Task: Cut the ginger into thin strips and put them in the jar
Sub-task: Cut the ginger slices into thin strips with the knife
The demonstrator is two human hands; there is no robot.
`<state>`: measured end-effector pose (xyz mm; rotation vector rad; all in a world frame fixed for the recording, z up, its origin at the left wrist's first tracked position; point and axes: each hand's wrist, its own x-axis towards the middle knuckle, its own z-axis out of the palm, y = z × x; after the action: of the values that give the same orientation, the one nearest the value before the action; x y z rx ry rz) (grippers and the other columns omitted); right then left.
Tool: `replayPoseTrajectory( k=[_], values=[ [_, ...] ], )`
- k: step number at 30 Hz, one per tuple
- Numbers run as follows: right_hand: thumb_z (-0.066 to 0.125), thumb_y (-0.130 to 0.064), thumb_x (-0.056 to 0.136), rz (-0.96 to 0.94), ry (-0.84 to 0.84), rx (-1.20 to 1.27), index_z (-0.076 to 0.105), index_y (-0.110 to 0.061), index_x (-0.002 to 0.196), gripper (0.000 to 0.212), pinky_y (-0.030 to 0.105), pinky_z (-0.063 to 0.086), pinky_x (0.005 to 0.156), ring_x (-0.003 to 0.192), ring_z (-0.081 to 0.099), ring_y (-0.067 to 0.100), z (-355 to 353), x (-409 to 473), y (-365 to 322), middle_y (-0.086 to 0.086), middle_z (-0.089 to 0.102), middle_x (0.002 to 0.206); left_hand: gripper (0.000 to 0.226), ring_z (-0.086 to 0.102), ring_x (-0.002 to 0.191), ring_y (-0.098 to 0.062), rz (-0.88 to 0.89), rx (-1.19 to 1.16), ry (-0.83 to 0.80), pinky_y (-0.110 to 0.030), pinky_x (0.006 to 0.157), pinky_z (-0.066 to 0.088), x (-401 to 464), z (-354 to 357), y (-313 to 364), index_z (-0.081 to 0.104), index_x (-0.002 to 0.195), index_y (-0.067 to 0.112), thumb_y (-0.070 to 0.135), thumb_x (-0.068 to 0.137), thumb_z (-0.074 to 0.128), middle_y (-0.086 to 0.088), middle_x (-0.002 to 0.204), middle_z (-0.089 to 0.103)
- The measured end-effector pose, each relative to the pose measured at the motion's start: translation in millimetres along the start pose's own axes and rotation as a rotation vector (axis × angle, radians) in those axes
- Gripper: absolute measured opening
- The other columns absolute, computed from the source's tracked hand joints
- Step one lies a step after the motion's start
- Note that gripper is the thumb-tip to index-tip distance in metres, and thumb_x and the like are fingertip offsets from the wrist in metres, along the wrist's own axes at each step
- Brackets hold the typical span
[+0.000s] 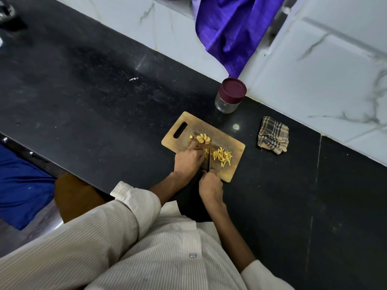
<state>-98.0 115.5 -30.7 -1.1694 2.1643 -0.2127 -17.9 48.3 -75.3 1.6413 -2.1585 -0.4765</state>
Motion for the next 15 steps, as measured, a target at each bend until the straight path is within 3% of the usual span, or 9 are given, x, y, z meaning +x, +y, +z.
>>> replayPoseTrajectory(
  k=[7, 15],
  values=[
    [0.04, -0.034, 0.105, -0.019, 0.019, 0.029, 0.055, -0.006, 0.109, 0.032, 0.052, 0.058, 0.073, 0.084, 0.068, 0.034, -8, 1, 6, 0.009, 0.061, 0.093, 0.023, 0.064, 0.08, -0.024, -0.005, -0.015, 0.01, -0.036, 0.058, 0.051, 1, -1, 0, 0.072, 0.094, 0.016, 0.03, 0.095, 0.054, -0.002, 0.118, 0.056],
    [0.038, -0.032, 0.105, -0.083, -0.036, -0.053, 0.058, -0.005, 0.113, 0.034, 0.053, 0.058, 0.077, 0.09, 0.067, 0.035, -14, 5, 0, 0.015, 0.064, 0.105, 0.021, 0.064, 0.081, -0.023, 0.013, -0.018, -0.001, -0.037, 0.06, 0.053, 0, -2, 0, 0.073, 0.1, 0.019, 0.028, 0.094, 0.054, -0.002, 0.118, 0.055]
  ],
)
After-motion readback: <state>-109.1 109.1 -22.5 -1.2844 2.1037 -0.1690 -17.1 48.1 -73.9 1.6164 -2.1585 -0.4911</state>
